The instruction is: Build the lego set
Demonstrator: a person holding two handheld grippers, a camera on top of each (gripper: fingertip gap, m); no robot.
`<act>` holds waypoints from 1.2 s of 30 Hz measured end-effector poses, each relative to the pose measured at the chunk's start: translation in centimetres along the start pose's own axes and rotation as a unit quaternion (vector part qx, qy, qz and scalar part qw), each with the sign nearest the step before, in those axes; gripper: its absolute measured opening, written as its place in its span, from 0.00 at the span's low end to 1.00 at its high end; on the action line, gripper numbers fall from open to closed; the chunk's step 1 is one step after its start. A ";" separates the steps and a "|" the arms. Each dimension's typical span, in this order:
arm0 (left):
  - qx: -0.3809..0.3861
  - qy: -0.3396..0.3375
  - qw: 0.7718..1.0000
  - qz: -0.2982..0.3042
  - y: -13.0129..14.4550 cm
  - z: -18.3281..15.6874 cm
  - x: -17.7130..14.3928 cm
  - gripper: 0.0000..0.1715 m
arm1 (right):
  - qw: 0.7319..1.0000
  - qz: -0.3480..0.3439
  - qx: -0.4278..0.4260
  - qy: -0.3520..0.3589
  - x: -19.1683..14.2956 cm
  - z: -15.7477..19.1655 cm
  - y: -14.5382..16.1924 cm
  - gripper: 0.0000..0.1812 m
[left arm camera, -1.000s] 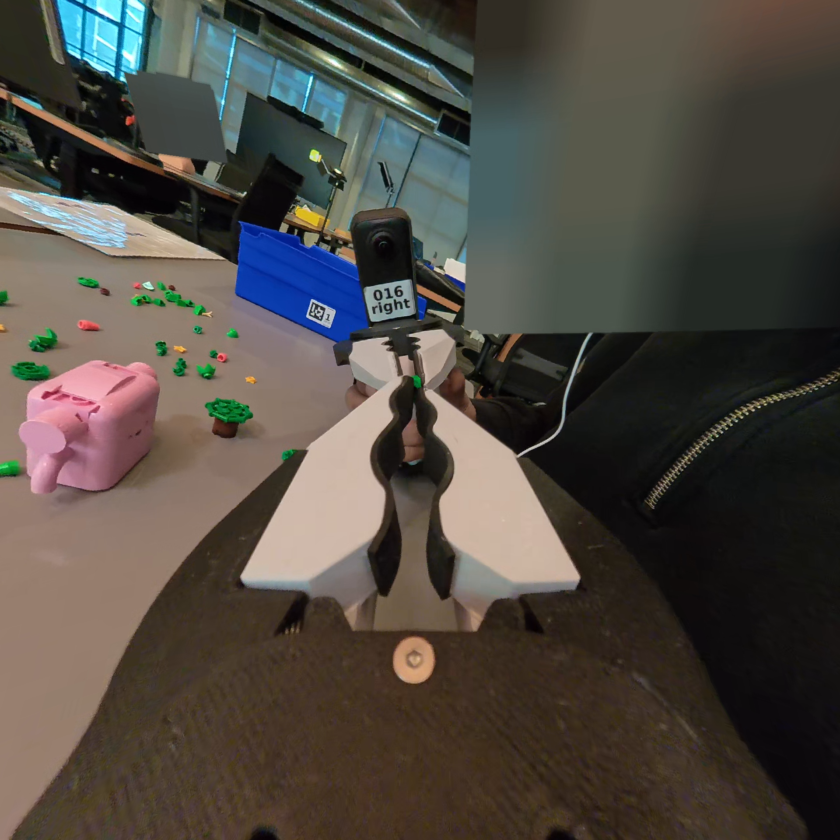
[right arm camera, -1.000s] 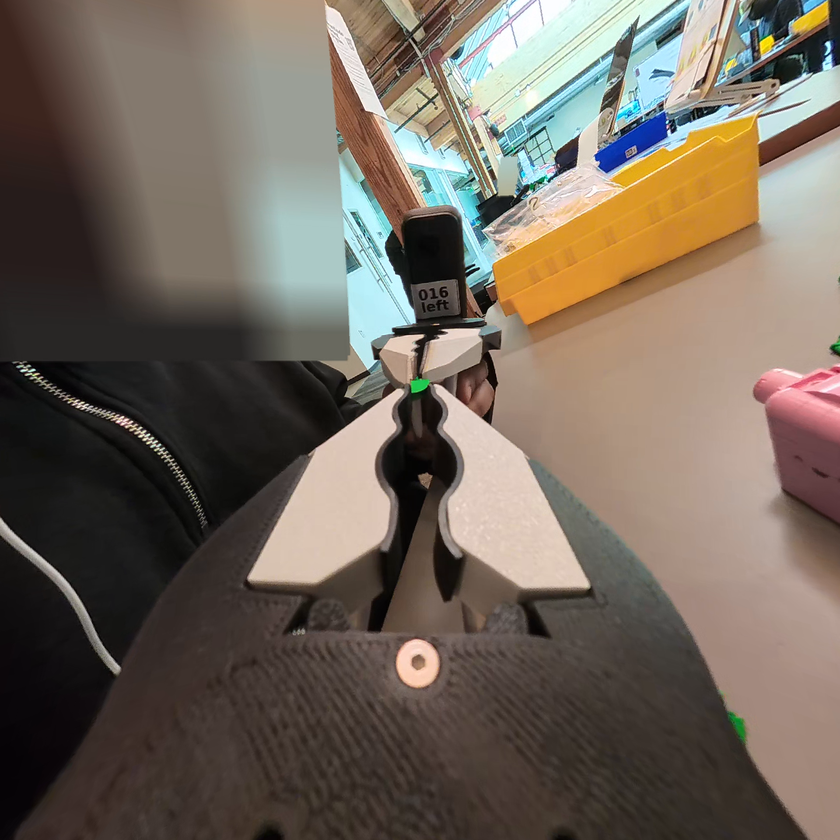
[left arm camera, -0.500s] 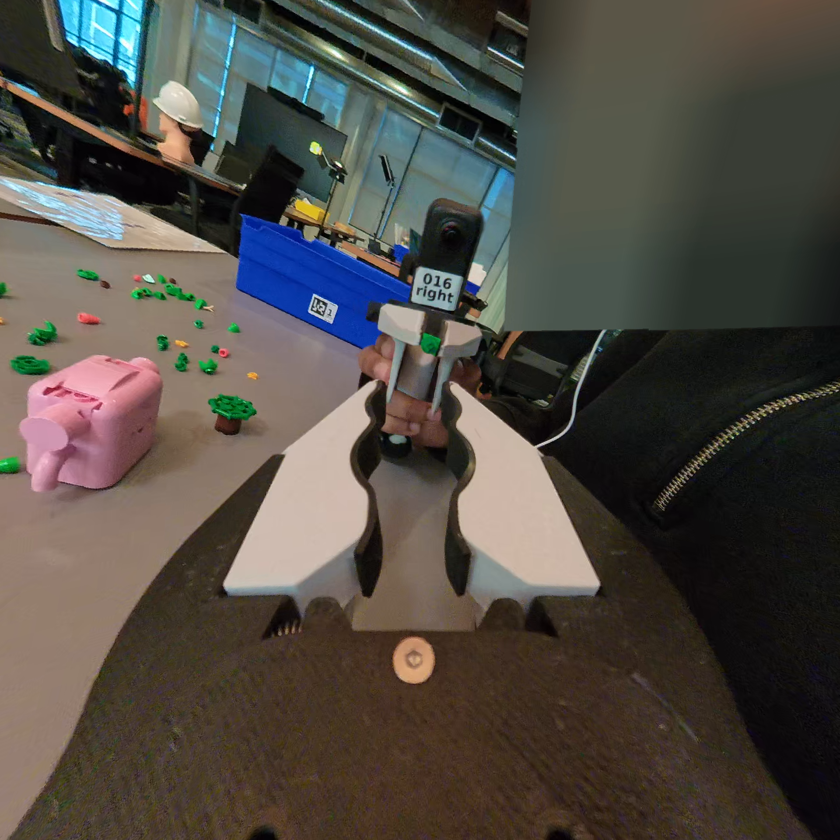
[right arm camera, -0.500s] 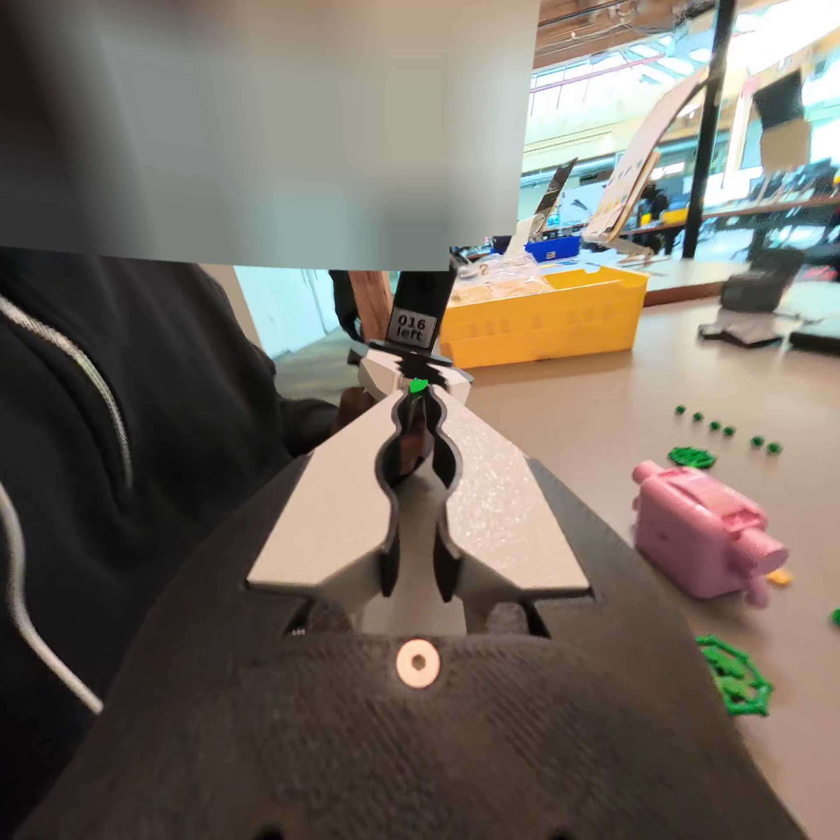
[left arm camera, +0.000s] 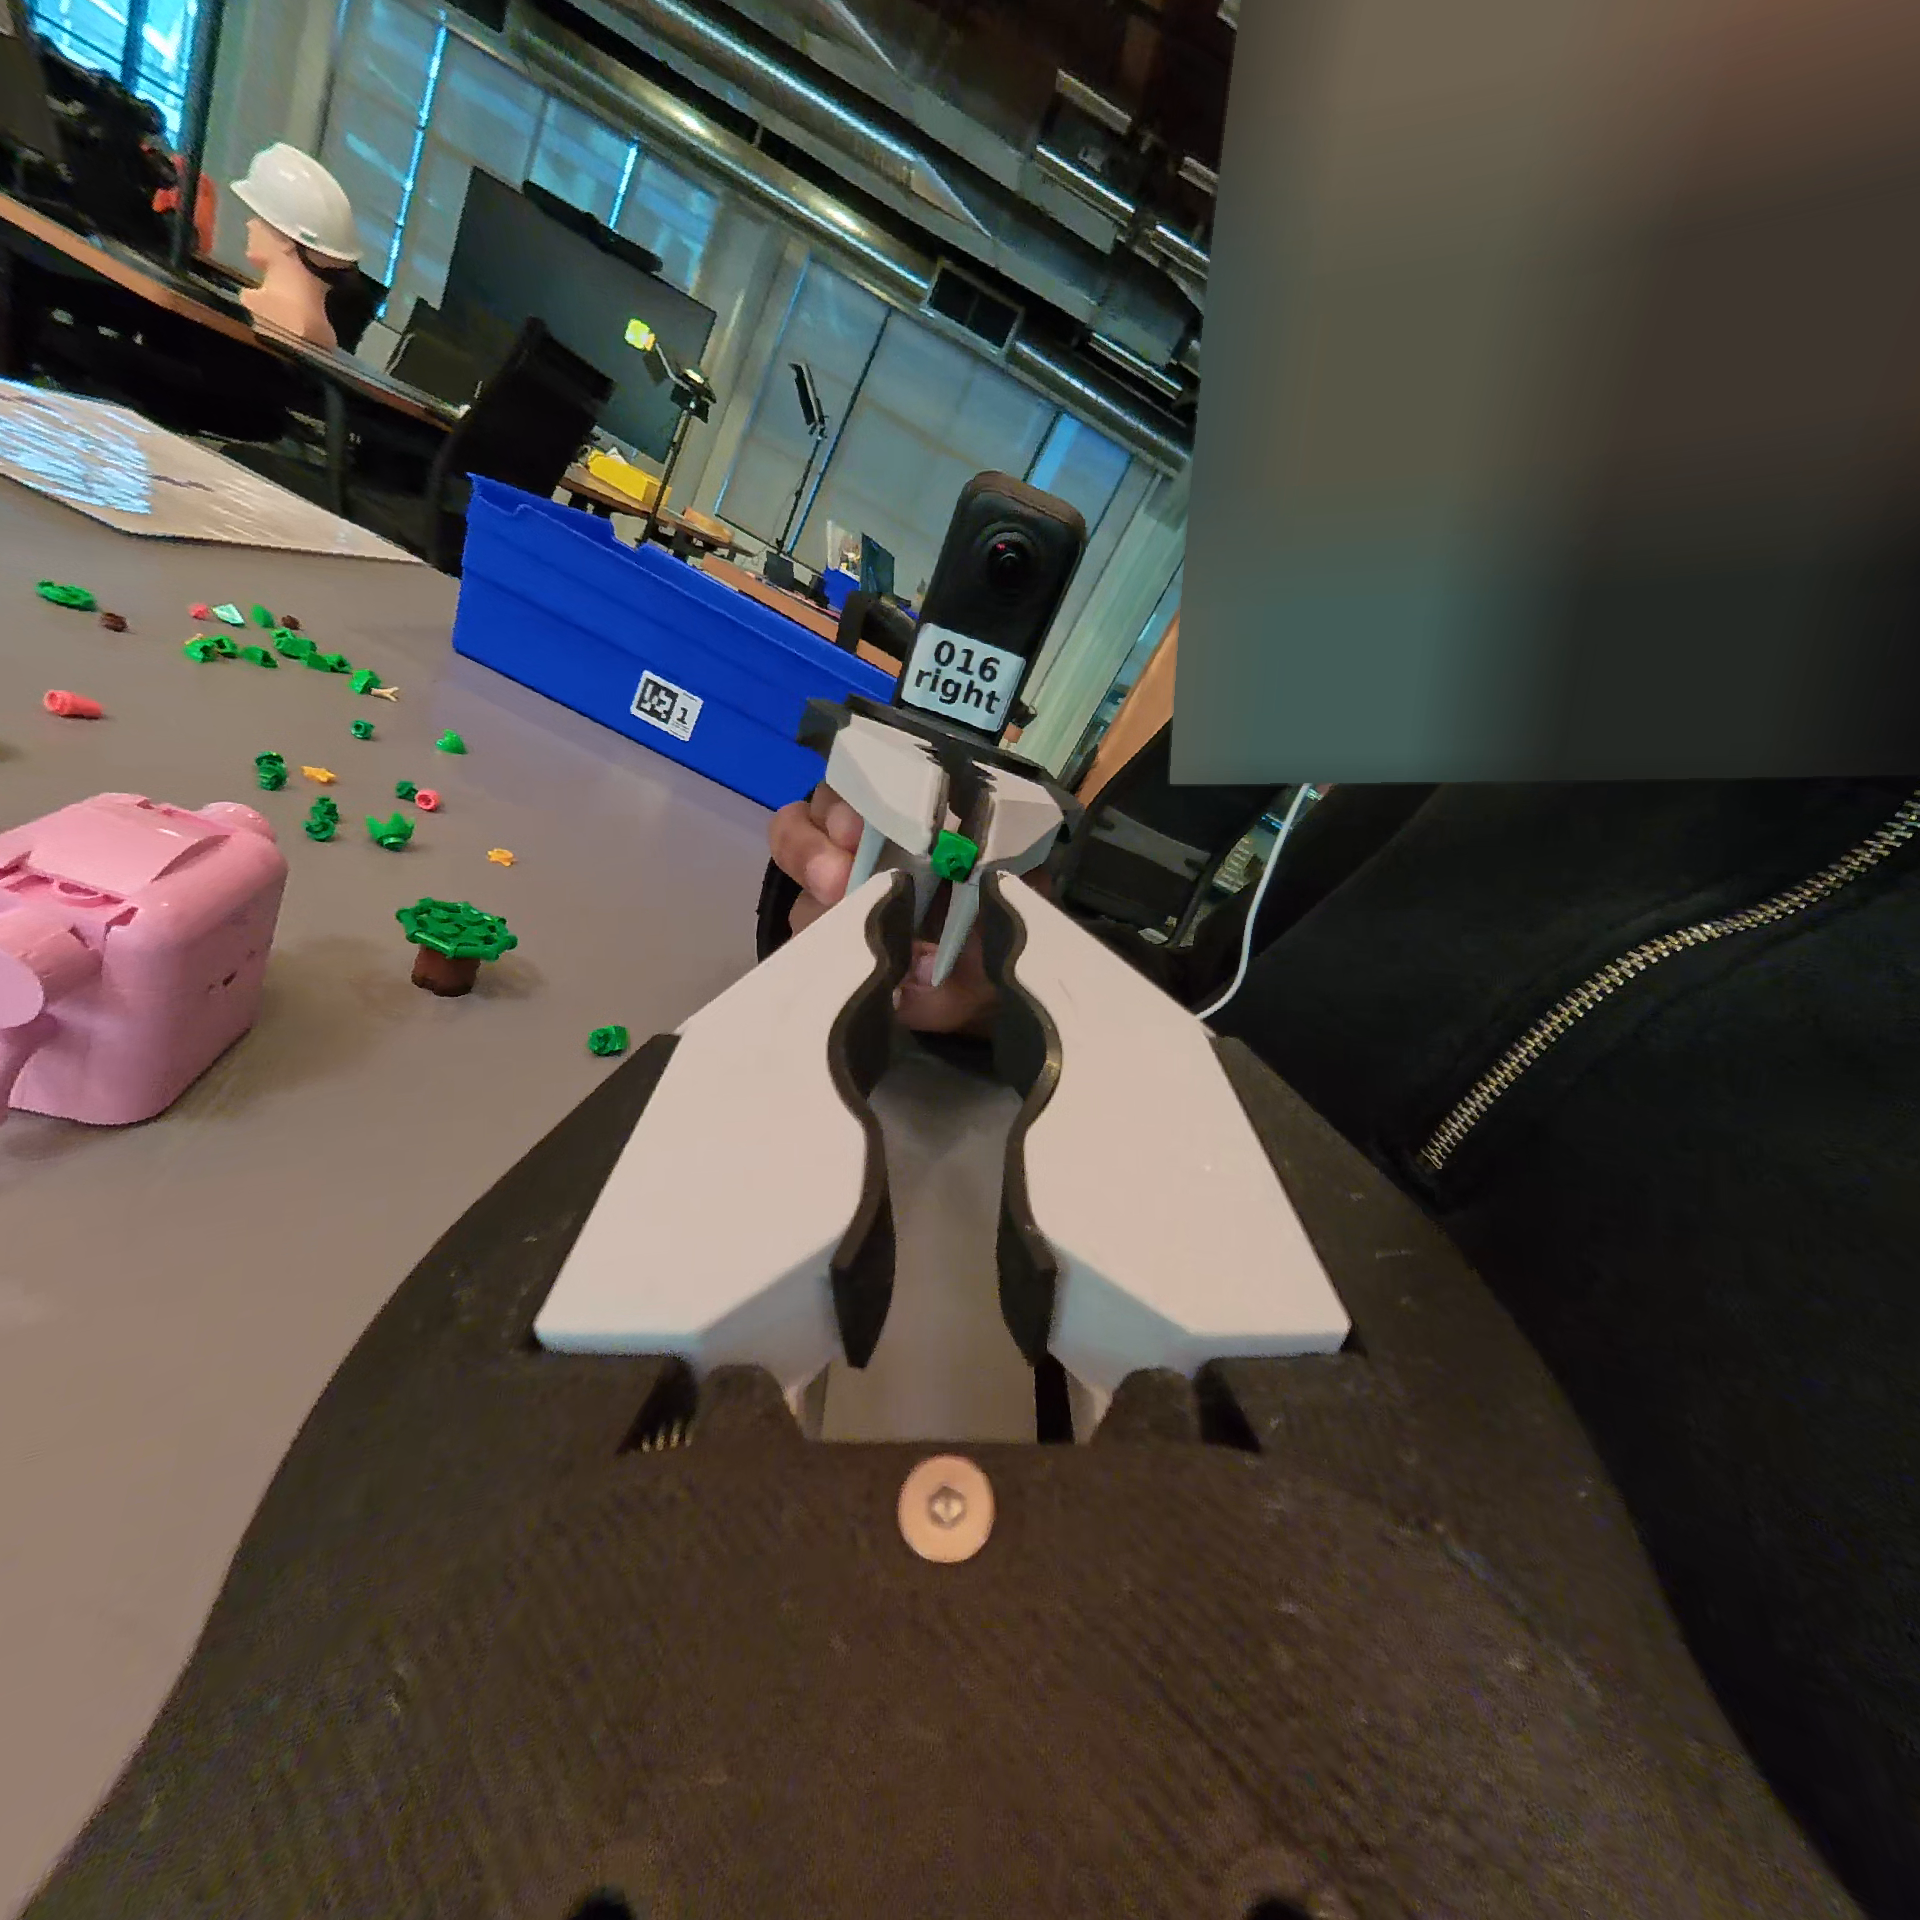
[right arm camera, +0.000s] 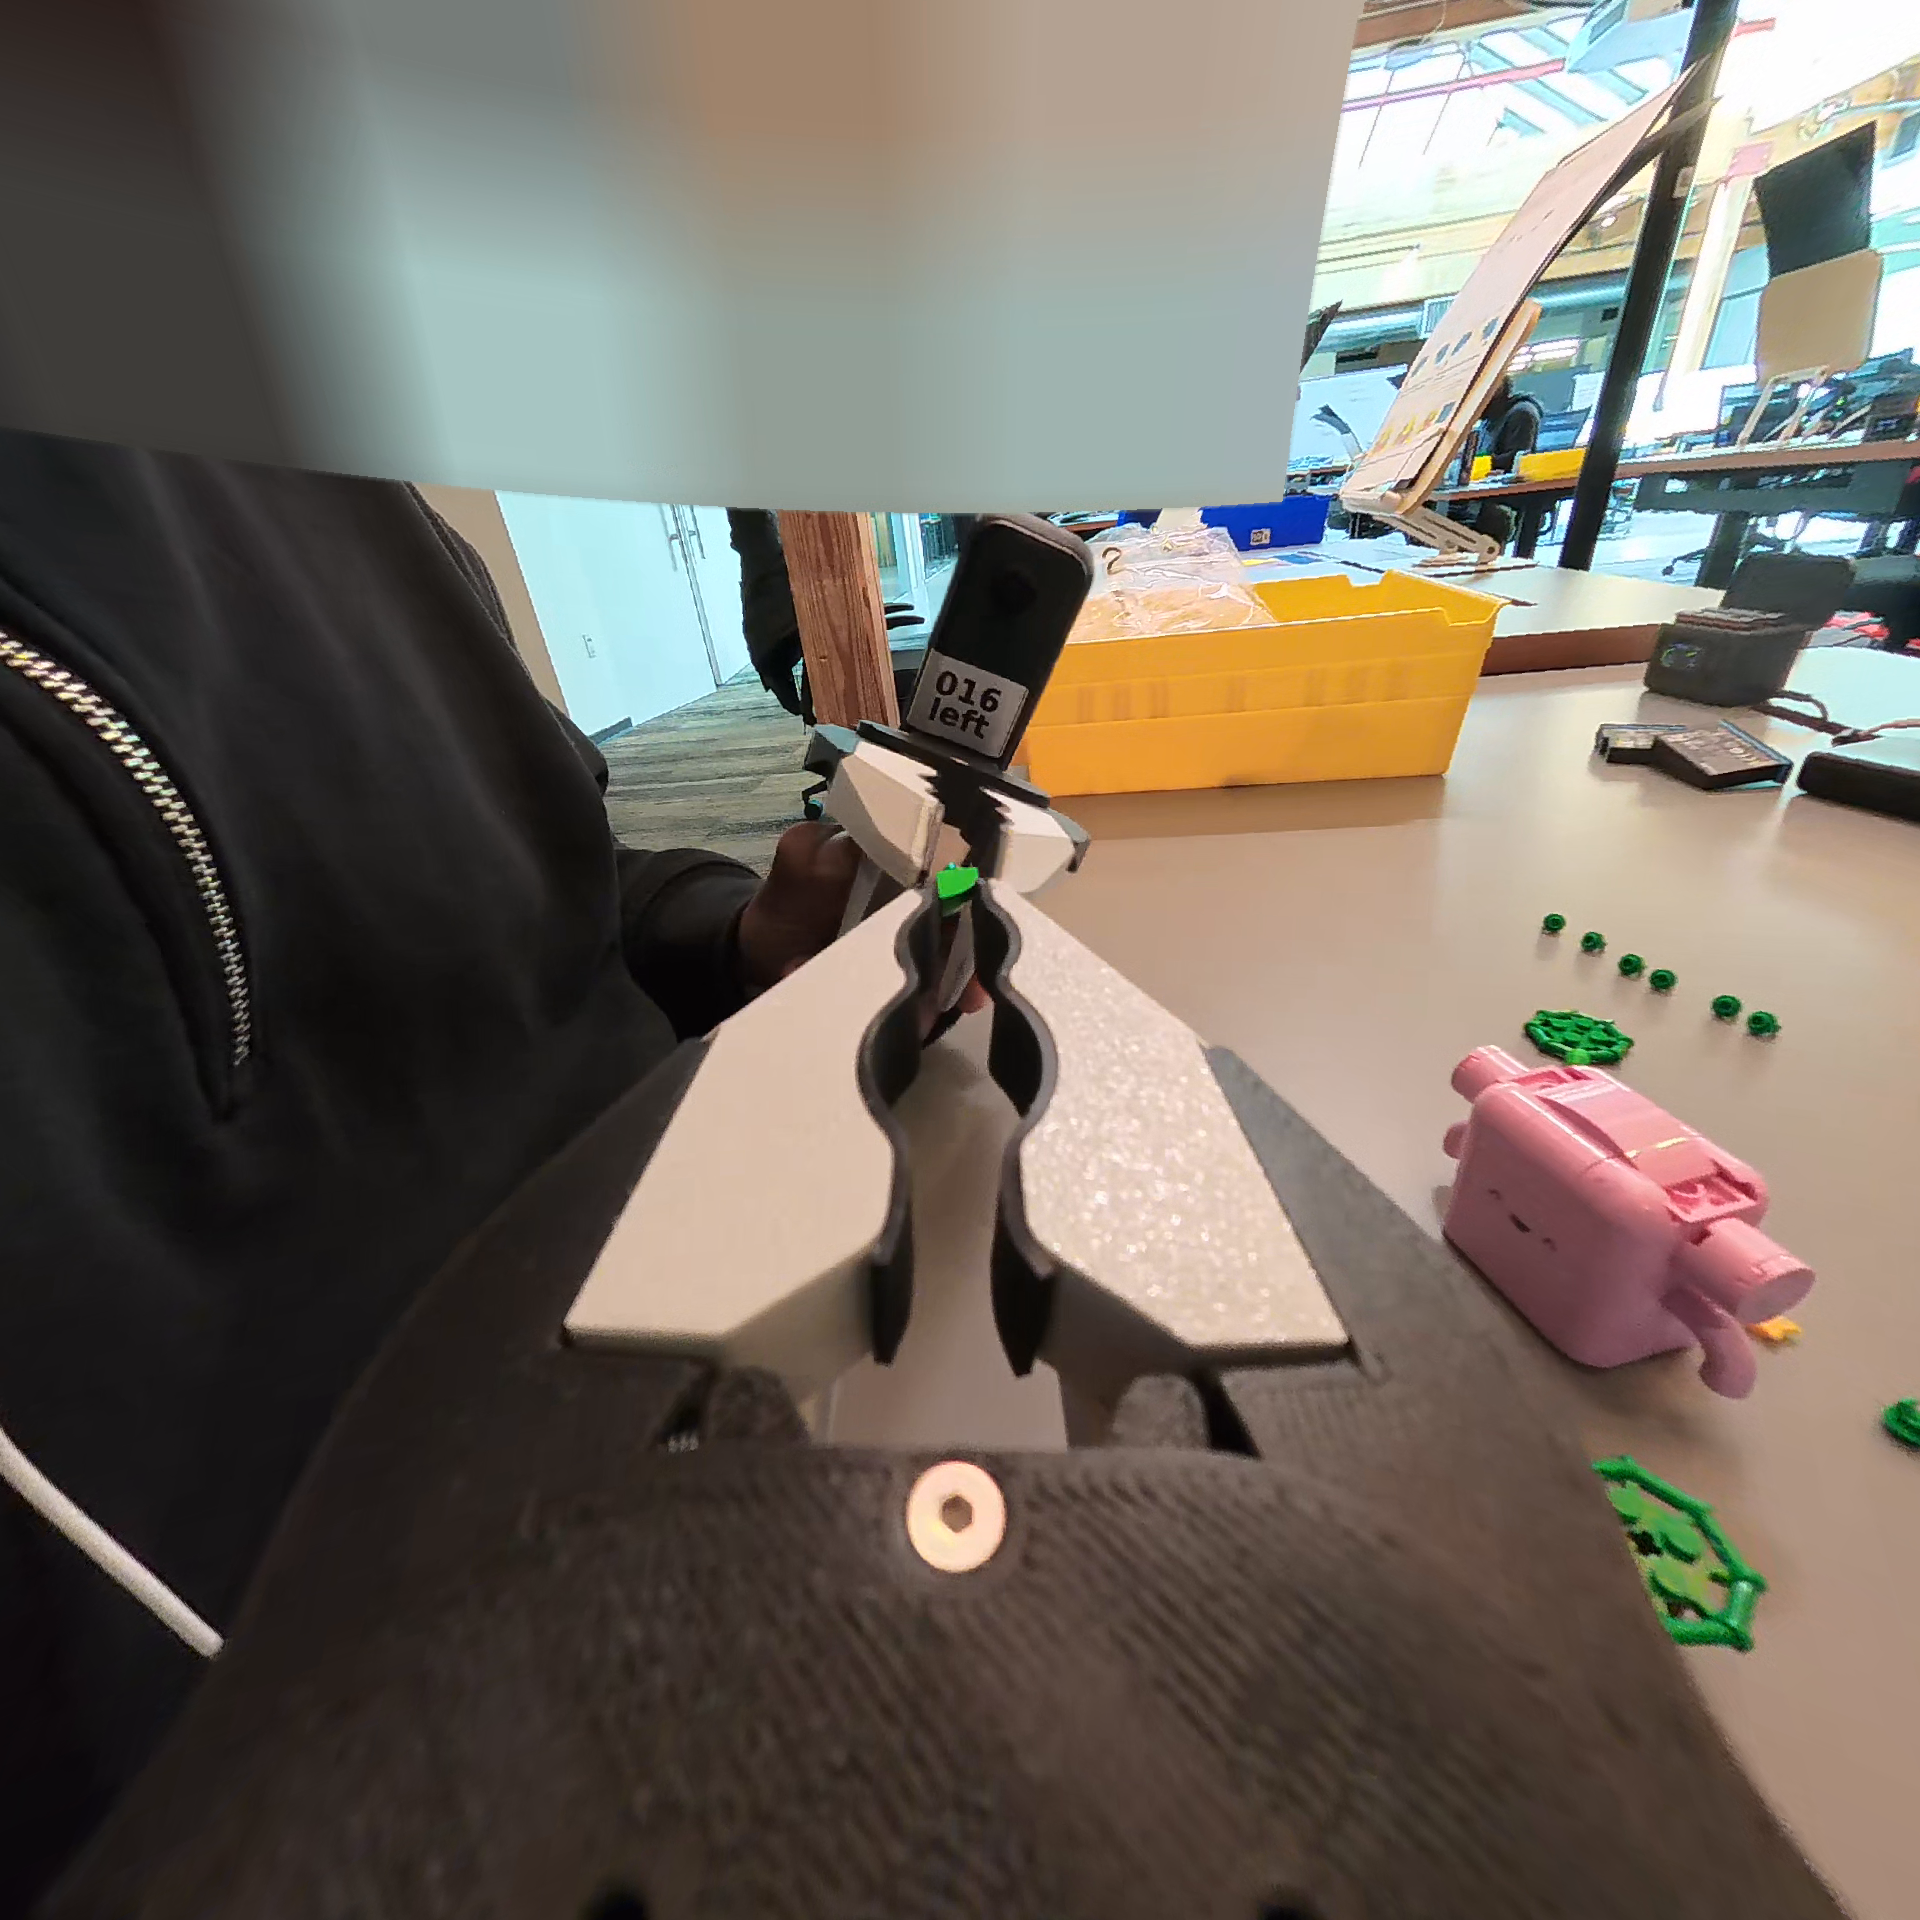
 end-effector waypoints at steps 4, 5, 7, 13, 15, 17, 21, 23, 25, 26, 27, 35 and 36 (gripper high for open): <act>-0.007 0.003 1.000 0.002 0.1 0.0 0.0 0.04 | 1.000 0.006 -0.005 0.006 0.0 -0.1 0.1 0.02; -0.009 0.005 1.000 0.005 0.1 0.0 0.1 0.05 | 1.000 0.009 -0.009 0.008 0.0 -0.1 0.1 0.02; -0.012 0.007 1.000 0.007 0.2 0.1 0.1 0.05 | 1.000 0.017 -0.017 0.011 0.1 0.0 0.3 0.02; -0.022 0.007 1.000 0.004 0.1 0.2 0.0 0.01 | 0.998 0.036 -0.037 0.020 0.3 0.1 0.6 0.02; -0.023 0.006 1.000 0.005 0.1 0.3 0.1 0.02 | 0.999 0.032 -0.036 0.023 0.1 0.0 0.4 0.02; -0.026 0.002 1.000 0.005 0.1 0.4 0.1 0.03 | 0.999 0.027 -0.034 0.023 0.0 0.0 0.3 0.02; -0.035 0.005 0.999 0.006 0.1 0.5 0.1 0.03 | 0.999 0.029 -0.036 0.026 0.0 0.0 0.3 0.02; -0.036 0.008 0.999 0.007 0.1 0.5 0.1 0.02 | 0.999 0.029 -0.035 0.027 0.0 -0.1 0.3 0.02; -0.035 0.008 0.999 0.008 0.1 0.5 0.1 0.01 | 0.999 0.029 -0.030 0.027 0.0 -0.1 0.4 0.02; -0.036 0.008 0.999 0.008 0.1 0.5 0.1 0.01 | 0.999 0.027 -0.022 0.026 -0.1 -0.2 0.4 0.02; -0.039 0.007 0.999 0.008 0.1 0.6 0.1 0.01 | 0.999 0.024 -0.009 0.025 -0.1 -0.3 0.5 0.02; -0.061 -0.023 0.998 0.011 0.2 1.5 0.3 0.00 | 0.978 -0.026 0.207 -0.026 -0.4 -1.7 1.2 0.02; -0.063 -0.024 0.998 0.012 0.2 1.6 0.3 0.00 | 0.977 -0.026 0.210 -0.024 -0.4 -1.8 1.3 0.02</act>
Point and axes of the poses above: each gripper's, where its closed fingertips meet, x out along the fingers, y out of its underside, z = x × y across the jaws, the point moved 4 cm from there along -x, back along the fingers, and after that the axes turned 9 degrees about -y, right-handed, at the moved point
